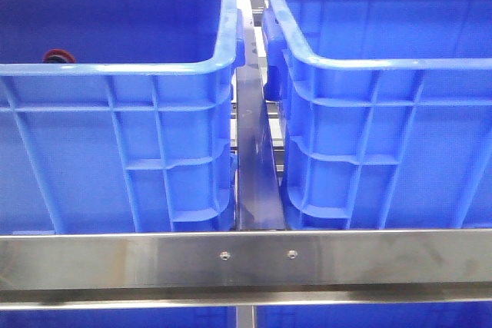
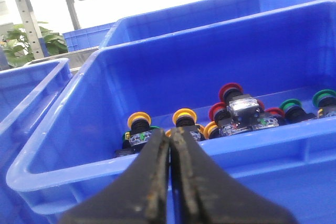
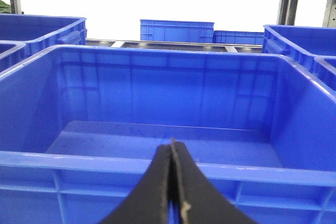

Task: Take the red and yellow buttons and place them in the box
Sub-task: 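Move the left gripper down over the row of push buttons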

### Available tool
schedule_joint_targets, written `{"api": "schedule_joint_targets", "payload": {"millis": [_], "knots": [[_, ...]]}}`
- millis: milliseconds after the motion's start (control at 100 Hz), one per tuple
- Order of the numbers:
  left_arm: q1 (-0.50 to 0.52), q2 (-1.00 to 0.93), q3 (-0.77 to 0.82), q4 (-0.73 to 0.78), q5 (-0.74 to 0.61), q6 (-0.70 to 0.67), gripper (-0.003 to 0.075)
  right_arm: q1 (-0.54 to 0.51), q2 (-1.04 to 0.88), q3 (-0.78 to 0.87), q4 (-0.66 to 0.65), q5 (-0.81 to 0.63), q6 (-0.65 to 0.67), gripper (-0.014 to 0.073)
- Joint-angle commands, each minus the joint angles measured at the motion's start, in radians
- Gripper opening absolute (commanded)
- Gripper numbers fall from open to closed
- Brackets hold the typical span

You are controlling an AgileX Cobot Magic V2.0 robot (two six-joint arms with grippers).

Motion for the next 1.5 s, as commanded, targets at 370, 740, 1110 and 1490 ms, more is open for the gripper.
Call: {"api": "schedule_joint_targets", "payload": {"millis": [370,740,1110,1490], "knots": [[0.001,-0.033,-0.016,-0.002,-0.107,-0.002,-0.0019,0.002,-0.022,-0.002,-0.004,-0.085,-0.004,-0.0069],[0.001,0.085,-0.381,-0.139,0.235,-0.004,-0.0019,0.002,-0.022,-0.002,-0.004,-0.085,-0.004,-0.0069],[0.001,0.494,-0.818,-0.134,0.663,0.006,-0.0019,0.002,-0.022,-0.002,-0.004,-0.085,-0.004,-0.0069],[0.001,0.723,-0.903,-0.127,0.768,0.006,-0.0019,0.002,-0.022,-0.002,-0.004,-0.085,-0.004,-0.0069]]}}
